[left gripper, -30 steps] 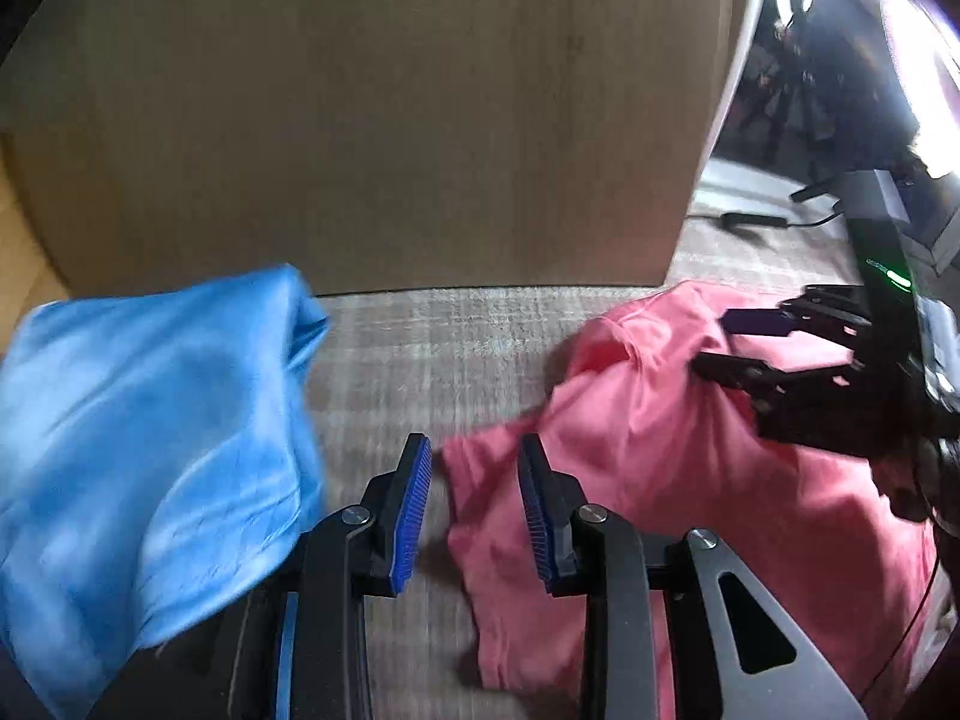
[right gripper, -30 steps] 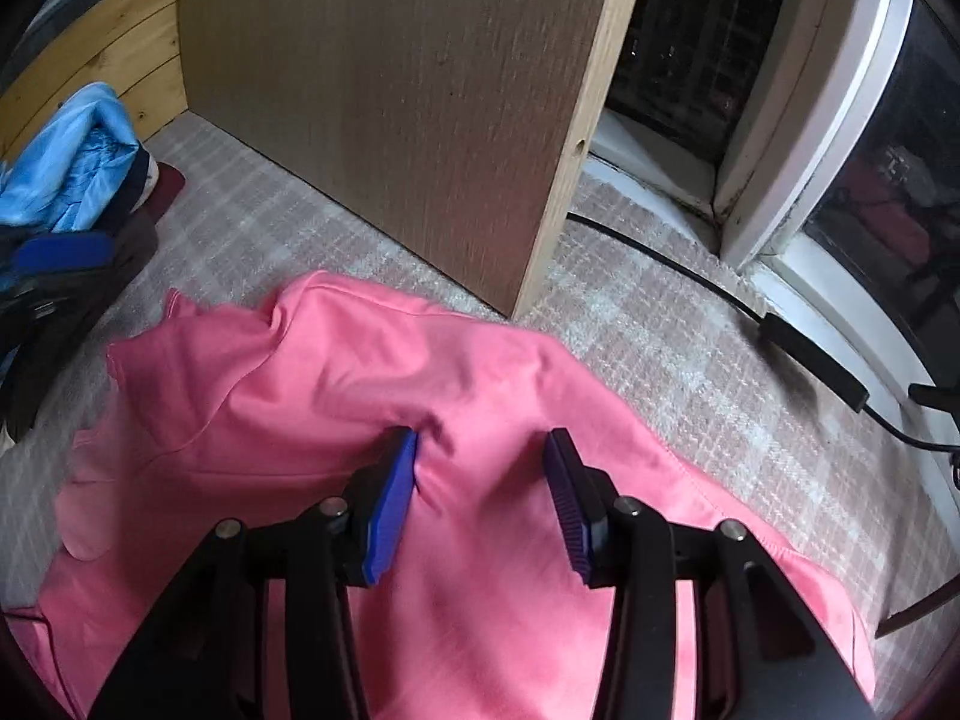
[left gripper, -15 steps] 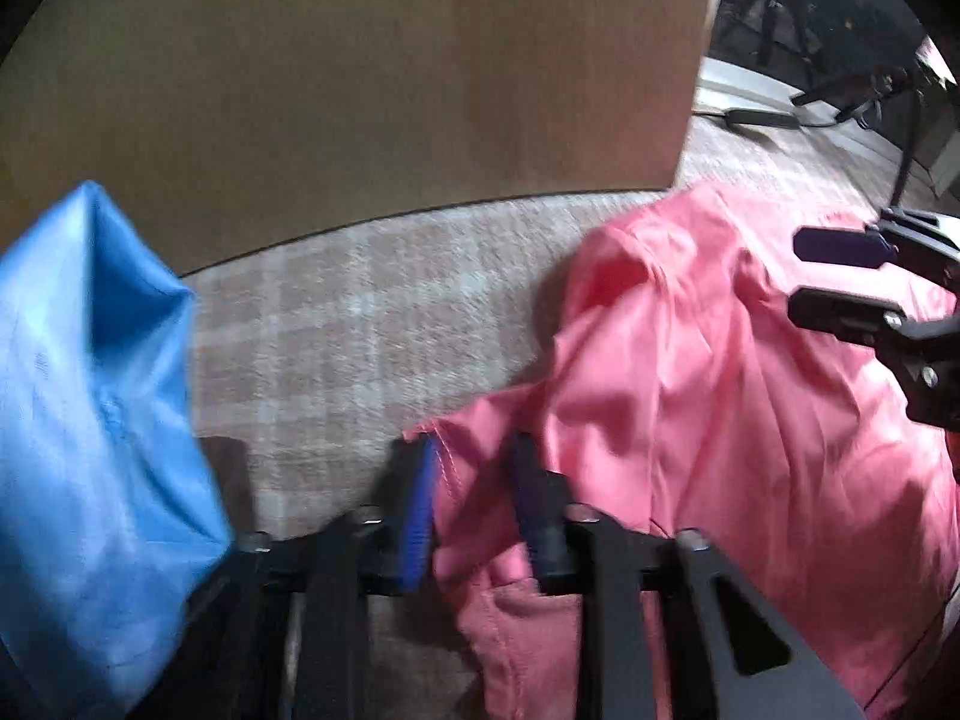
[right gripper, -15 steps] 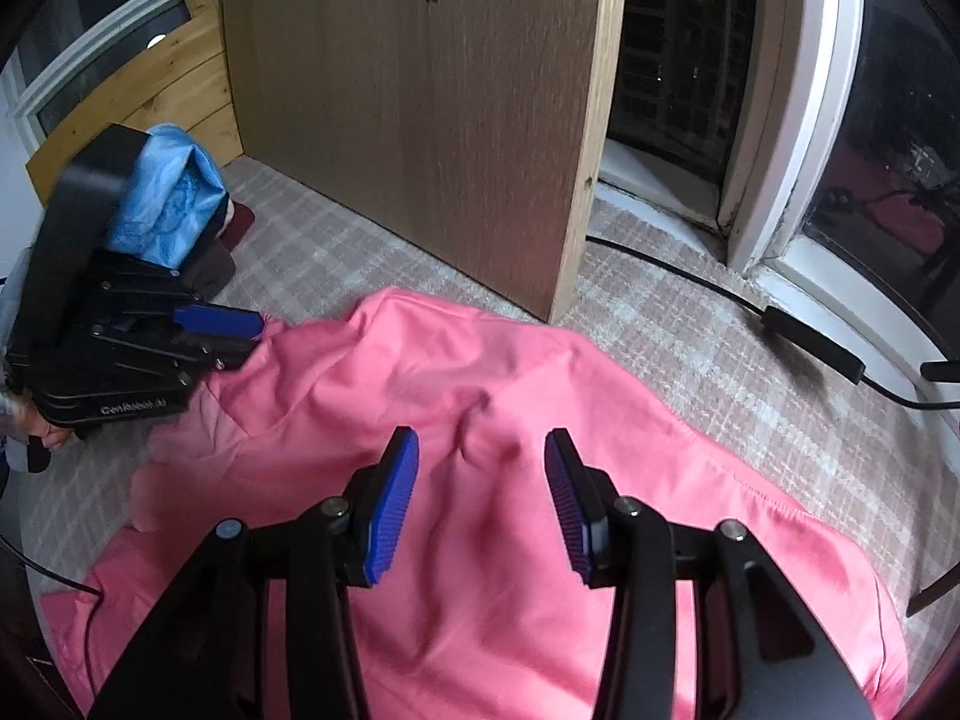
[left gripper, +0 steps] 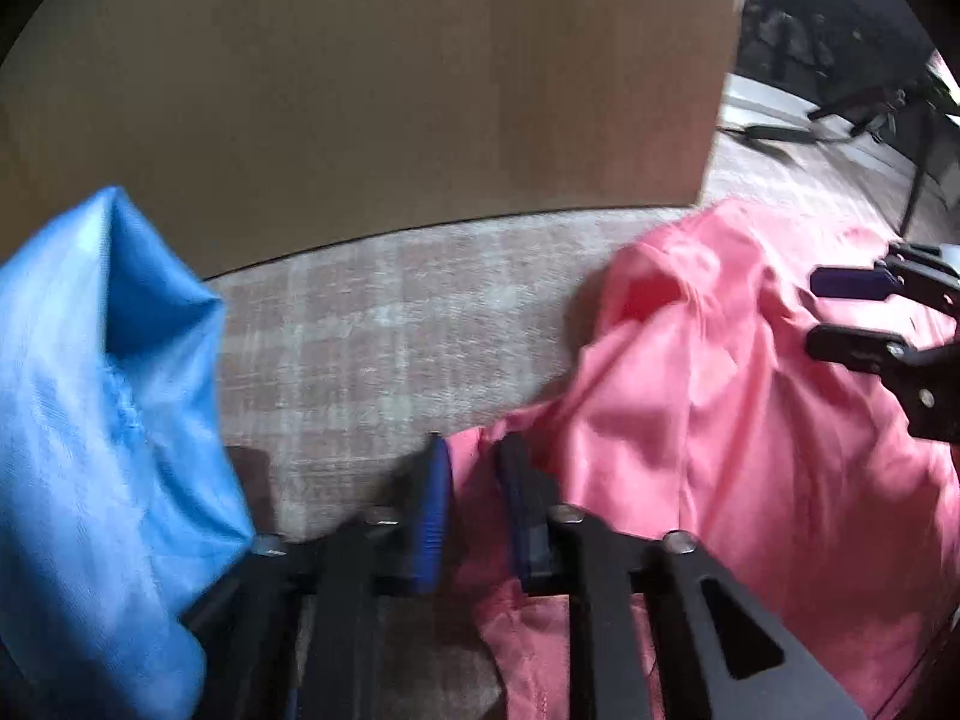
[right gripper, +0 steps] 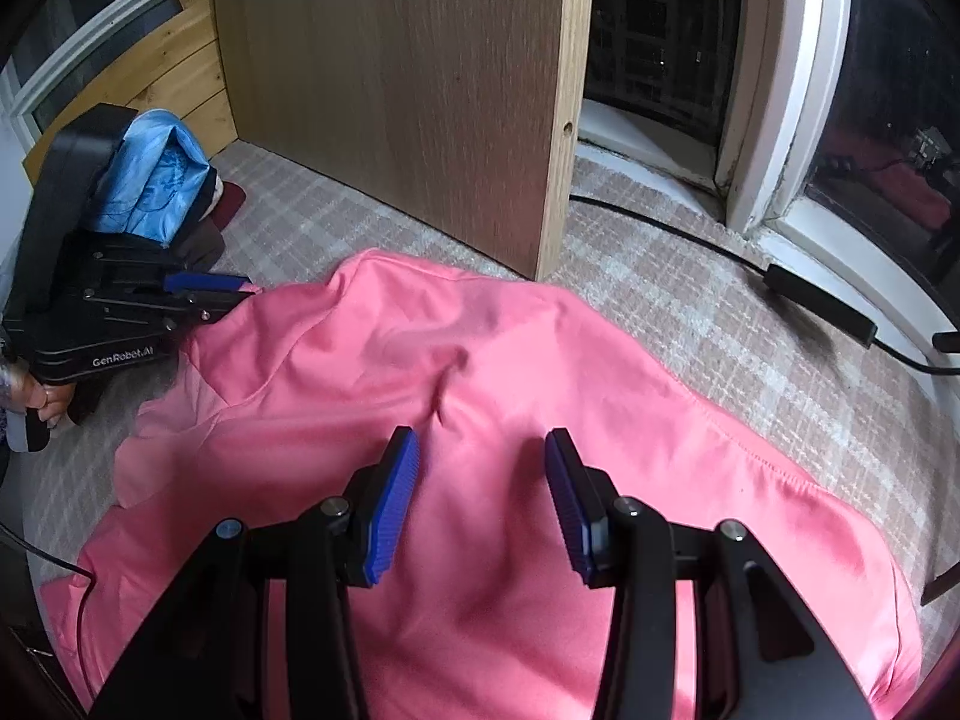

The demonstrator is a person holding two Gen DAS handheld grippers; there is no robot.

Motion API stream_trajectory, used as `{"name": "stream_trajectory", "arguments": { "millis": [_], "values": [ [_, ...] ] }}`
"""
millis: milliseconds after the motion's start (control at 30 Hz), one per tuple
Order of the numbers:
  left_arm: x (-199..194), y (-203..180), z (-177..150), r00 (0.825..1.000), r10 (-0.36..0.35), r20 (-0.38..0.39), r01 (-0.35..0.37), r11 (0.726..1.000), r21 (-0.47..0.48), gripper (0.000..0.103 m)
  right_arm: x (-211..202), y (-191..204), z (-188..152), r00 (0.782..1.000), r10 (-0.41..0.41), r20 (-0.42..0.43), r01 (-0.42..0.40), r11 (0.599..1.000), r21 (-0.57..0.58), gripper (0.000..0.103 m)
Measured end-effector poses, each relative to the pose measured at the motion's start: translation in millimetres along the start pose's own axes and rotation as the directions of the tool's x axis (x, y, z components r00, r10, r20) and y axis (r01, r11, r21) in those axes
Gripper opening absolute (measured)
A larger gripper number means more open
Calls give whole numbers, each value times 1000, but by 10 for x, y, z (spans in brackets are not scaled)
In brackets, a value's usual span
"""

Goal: Fold clothes

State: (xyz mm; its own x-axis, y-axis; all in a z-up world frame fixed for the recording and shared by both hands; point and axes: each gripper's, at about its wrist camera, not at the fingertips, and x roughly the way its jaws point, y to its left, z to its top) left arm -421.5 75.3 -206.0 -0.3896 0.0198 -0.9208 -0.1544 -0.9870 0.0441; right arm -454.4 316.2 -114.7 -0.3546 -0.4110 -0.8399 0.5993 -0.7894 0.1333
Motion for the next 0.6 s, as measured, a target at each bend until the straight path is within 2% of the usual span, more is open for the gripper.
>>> {"name": "stream_trajectory", "arguments": {
  "millis": [33,133,167,233,300,367,433,500,600],
  "values": [
    [-4,2,-2,1000,1,2,-1,1000,2,3,13,-3,-7,1000,-1,-3,1,1000,0,43],
    [-96,100,18,995,83,48,-81,996,-37,2,14,-29,-24,1000,-10,6,10,1000,7,43],
    [-170,160,26,987,136,84,-130,989,-75,2,12,-47,-27,1000,-13,10,13,1000,13,43],
    [-333,290,44,955,254,156,-228,959,-167,3,9,-104,-29,1000,-14,16,13,999,32,43],
    [-292,322,74,966,232,118,-210,962,-174,4,9,-152,-26,1000,5,19,-6,999,50,43],
    [-218,267,76,968,240,74,-229,965,-130,12,-10,-162,-24,1000,10,21,-11,999,52,43],
    [-248,237,69,976,209,66,-199,971,-130,22,-21,-160,-26,1000,-15,17,14,999,44,43],
    [-287,210,61,983,173,61,-164,977,-134,27,-3,-168,-28,998,-63,4,62,997,34,43],
    [-475,98,-1,985,145,92,-135,985,-106,31,-169,-215,-28,999,-24,36,21,997,81,43]
  ]
}}
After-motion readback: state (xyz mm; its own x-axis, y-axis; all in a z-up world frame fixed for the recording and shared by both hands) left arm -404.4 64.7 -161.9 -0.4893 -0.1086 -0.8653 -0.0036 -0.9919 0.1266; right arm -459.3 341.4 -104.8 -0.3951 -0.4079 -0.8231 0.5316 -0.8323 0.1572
